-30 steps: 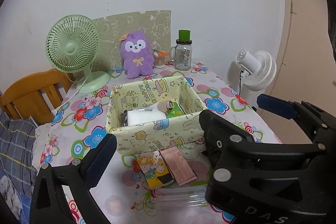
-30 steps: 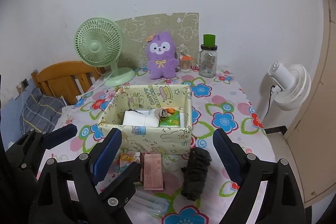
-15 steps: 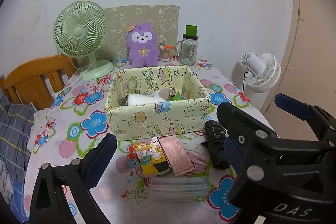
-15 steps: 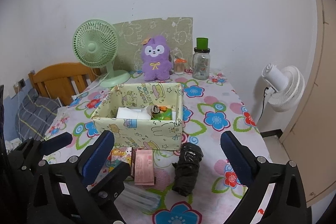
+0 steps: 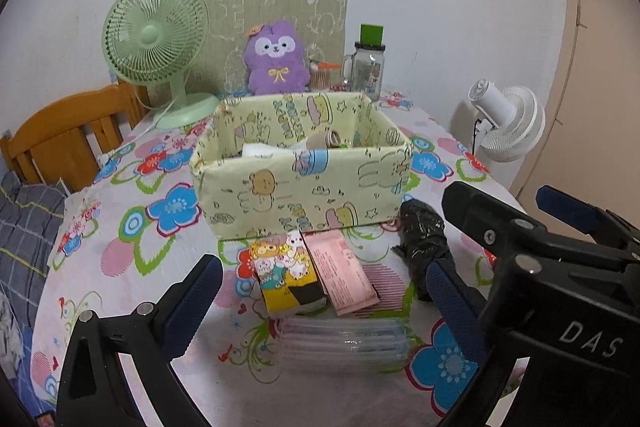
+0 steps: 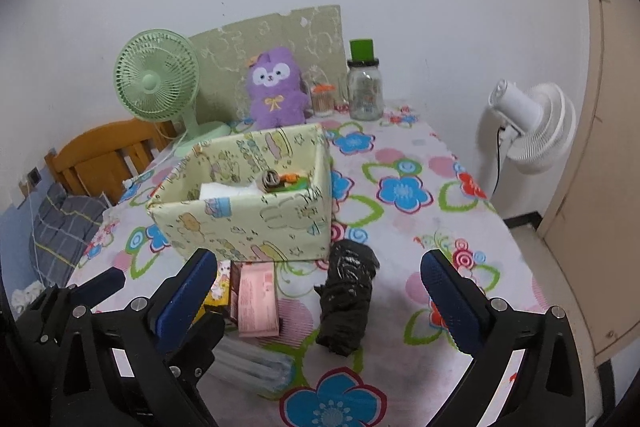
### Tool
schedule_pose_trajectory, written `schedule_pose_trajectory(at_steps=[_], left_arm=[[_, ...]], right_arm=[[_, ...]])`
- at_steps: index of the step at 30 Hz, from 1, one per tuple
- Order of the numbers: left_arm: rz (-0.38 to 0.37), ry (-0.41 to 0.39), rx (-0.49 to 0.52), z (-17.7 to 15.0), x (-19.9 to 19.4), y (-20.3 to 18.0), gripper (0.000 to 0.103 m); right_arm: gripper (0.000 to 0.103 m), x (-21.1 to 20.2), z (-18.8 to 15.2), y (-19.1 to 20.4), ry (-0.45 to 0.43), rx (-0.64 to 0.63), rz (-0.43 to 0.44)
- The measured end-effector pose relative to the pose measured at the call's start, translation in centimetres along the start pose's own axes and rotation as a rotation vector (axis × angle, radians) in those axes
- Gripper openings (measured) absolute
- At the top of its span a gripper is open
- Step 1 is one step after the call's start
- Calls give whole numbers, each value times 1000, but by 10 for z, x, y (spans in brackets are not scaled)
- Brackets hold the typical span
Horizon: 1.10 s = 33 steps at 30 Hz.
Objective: Organize soft objects
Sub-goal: 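Grasp the black taped bundle with the right gripper while the left gripper approaches the yellow box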
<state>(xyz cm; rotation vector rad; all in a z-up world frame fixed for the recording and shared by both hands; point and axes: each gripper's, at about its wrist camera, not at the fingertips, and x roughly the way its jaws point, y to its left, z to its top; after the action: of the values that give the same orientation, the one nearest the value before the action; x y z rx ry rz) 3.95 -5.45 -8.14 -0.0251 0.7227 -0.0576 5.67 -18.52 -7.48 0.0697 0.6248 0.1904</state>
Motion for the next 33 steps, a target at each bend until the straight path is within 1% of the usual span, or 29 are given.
schedule_pose_trajectory(at_steps=[6,10,13,21,23,26,28,33], left_arm=[[-5,28,-20,-7,16,-2,103],[12,29,-28,-12,26,-2,103],[10,49,-27,-12,36,-3,103],[36,76,-35,-12,53,1,103],[43,85,-31,-12,57,1,103],[66,88,-25,-12,62,3,103],[85,87,-17,-12,65,4,103],[77,107,-4,-11,73,5,102]], right_arm=[[103,12,-9,-3,25,-36,-31],[103,23,-16,-7,49,-52,-42],[103,31,-19,-12,67,-50,-43],[102,47,-23,-20,94,-34,-43],[102,53,-24,-21,103,-33,-39],[98,60,-25,-21,123,-39,-40],[97,67,-26,-22,139,-34,-32],[95,80,-28,-25,181,-5,-29]])
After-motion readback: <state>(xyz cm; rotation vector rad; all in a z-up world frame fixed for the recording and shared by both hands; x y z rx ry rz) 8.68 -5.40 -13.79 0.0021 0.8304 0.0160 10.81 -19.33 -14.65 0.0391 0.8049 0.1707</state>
